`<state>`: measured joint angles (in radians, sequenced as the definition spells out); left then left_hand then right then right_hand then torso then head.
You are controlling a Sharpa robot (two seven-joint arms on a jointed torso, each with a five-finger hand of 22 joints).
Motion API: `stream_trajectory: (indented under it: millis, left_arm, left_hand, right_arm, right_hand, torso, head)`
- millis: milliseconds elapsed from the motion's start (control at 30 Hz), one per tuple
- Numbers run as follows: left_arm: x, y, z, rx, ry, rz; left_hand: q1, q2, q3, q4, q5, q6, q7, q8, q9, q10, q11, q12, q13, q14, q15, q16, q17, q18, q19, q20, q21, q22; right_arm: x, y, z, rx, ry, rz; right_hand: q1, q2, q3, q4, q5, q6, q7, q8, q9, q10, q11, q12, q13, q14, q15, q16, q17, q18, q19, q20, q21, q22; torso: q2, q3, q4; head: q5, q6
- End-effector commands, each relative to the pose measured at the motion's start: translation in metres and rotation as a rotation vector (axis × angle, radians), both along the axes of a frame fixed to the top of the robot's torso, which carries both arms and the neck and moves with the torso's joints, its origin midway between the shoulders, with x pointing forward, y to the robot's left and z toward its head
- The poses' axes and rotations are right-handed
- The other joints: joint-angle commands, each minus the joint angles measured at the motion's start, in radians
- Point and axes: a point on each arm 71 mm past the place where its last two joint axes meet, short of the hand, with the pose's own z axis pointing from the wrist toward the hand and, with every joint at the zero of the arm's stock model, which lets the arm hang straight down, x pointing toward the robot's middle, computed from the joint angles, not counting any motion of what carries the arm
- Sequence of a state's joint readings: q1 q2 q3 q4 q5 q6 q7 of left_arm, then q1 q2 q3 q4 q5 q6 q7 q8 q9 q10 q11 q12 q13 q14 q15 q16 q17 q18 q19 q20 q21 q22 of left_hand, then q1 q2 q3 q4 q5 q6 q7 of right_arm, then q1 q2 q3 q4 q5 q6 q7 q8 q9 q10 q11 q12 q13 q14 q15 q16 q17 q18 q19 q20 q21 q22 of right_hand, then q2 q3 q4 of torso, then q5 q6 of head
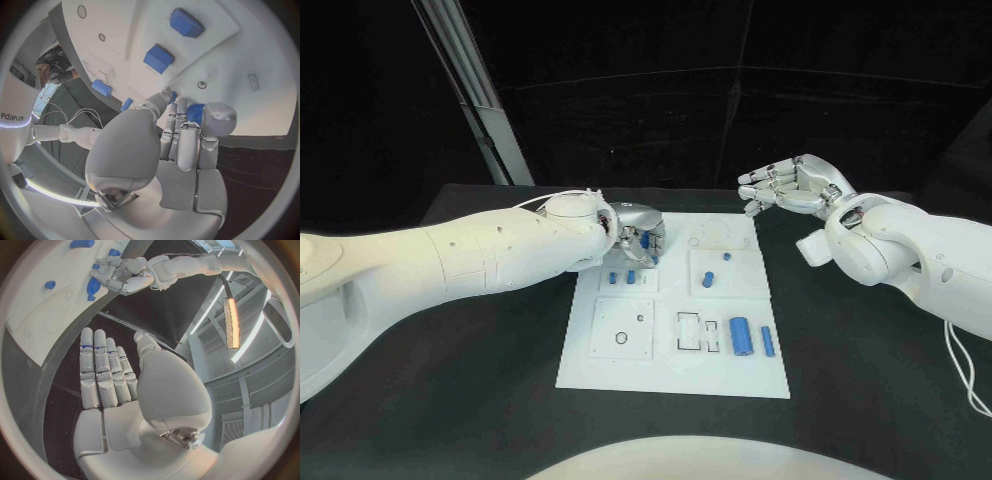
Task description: Assemble the parts on the task board
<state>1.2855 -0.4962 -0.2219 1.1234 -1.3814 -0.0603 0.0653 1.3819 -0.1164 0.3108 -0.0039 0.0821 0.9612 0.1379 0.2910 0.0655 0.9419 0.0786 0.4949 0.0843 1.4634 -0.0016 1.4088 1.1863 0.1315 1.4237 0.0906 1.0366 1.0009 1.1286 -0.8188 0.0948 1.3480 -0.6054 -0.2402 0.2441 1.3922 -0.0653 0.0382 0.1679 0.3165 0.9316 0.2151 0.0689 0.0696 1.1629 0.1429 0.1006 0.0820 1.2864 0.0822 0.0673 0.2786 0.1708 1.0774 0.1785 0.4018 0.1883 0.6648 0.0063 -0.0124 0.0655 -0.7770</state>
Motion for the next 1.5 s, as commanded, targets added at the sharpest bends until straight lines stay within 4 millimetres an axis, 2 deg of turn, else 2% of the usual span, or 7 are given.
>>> stream_trajectory:
  millis: [33, 500, 633, 1100, 1300, 1500]
  left_arm:
    - [-0.001, -0.001, -0.002, 0.026, 0.021, -0.003]
    - [-0.002, -0.005, -0.005, 0.046, 0.046, -0.004]
    - [-0.001, -0.003, -0.006, 0.056, 0.046, 0.014]
    - [-0.001, -0.003, -0.004, 0.04, 0.024, 0.017]
    - [-0.004, -0.003, 0.0, -0.011, -0.014, -0.006]
    - [-0.007, 0.003, 0.007, -0.086, -0.044, -0.003]
  left_hand:
    - [-0.004, 0.007, 0.009, 0.001, 0.006, 0.01, -0.002, -0.004, 0.0, 0.011, 0.0, -0.005, -0.003, 0.03, -0.006, 0.004, -0.002, -0.01, 0.006, 0.0, 0.005, 0.003]
    - [-0.011, 0.02, 0.03, 0.003, 0.005, 0.038, -0.007, -0.012, 0.001, 0.046, -0.008, -0.014, -0.011, 0.031, -0.011, 0.004, -0.005, -0.012, 0.007, -0.004, 0.018, 0.019]
    - [0.013, 0.036, 0.064, -0.014, 0.002, 0.051, -0.007, -0.019, 0.0, 0.062, -0.01, -0.024, -0.016, 0.034, -0.015, 0.007, -0.003, -0.014, 0.009, -0.008, 0.027, 0.031]
    - [0.033, 0.043, 0.157, -0.057, 0.002, 0.072, 0.002, -0.042, 0.001, 0.087, -0.006, -0.057, -0.018, 0.036, -0.011, 0.013, 0.002, -0.018, 0.011, -0.005, 0.047, 0.056]
    - [0.018, 0.033, 0.199, -0.074, 0.007, 0.089, 0.005, -0.055, 0.001, 0.111, -0.005, -0.08, -0.018, 0.036, -0.01, 0.012, -0.006, -0.02, 0.014, -0.005, 0.062, 0.074]
    - [0.009, 0.028, 0.207, -0.076, 0.006, 0.094, 0.007, -0.06, 0.001, 0.119, -0.005, -0.088, -0.018, 0.036, -0.01, 0.012, -0.008, -0.022, 0.016, -0.005, 0.071, 0.084]
  right_arm:
    - [0.0, 0.001, 0.002, 0.006, -0.005, 0.01]
    - [0.0, 0.002, 0.002, 0.007, -0.005, 0.012]
    - [0.0, 0.002, 0.002, 0.007, -0.005, 0.011]
    - [0.0, 0.002, 0.002, 0.006, -0.006, 0.012]
    - [0.0, 0.003, 0.002, 0.006, -0.007, 0.013]
    - [0.0, 0.002, 0.002, 0.006, -0.008, 0.012]
  right_hand:
    - [-0.002, 0.009, -0.005, -0.002, 0.003, -0.005, 0.001, -0.001, 0.001, -0.01, 0.0, 0.006, -0.001, -0.008, -0.001, 0.0, -0.001, 0.01, 0.0, 0.004, -0.005, -0.001]
    - [-0.002, 0.009, -0.005, -0.002, 0.003, -0.005, 0.001, -0.001, 0.001, -0.01, 0.0, 0.006, -0.001, -0.008, -0.001, 0.0, -0.001, 0.01, 0.0, 0.004, -0.005, -0.001]
    - [-0.002, 0.009, -0.005, -0.002, 0.003, -0.005, 0.001, -0.001, 0.001, -0.01, 0.0, 0.006, -0.001, -0.008, -0.001, 0.0, -0.001, 0.01, 0.0, 0.004, -0.005, -0.001]
    - [-0.002, 0.009, -0.005, -0.002, 0.003, -0.005, 0.001, -0.001, 0.001, -0.01, 0.0, 0.006, -0.001, -0.008, -0.001, 0.0, -0.001, 0.01, 0.0, 0.004, -0.005, -0.001]
    - [-0.002, 0.009, -0.005, -0.002, 0.003, -0.005, 0.001, -0.001, 0.001, -0.01, 0.0, 0.006, -0.001, -0.008, -0.001, 0.0, -0.001, 0.01, 0.0, 0.004, -0.005, -0.001]
    - [-0.002, 0.009, -0.005, -0.002, 0.003, -0.005, 0.001, -0.001, 0.001, -0.01, 0.0, 0.006, -0.001, -0.008, -0.001, 0.0, -0.001, 0.01, 0.0, 0.004, -0.005, -0.001]
  torso:
    - [0.0, 0.0005, -0.0003]
    - [0.0, 0.0004, -0.0003]
    - [-0.001, 0.0, -0.0002]
    - [-0.001, 0.0002, -0.0001]
    - [-0.002, -0.0003, 0.0003]
    - [-0.002, 0.0005, 0.0012]
  head:
    - [-0.001, 0.0]
    - [-0.002, -0.001]
    - [-0.003, -0.001]
    - [-0.004, 0.001]
    - [-0.005, 0.004]
    - [-0.006, 0.006]
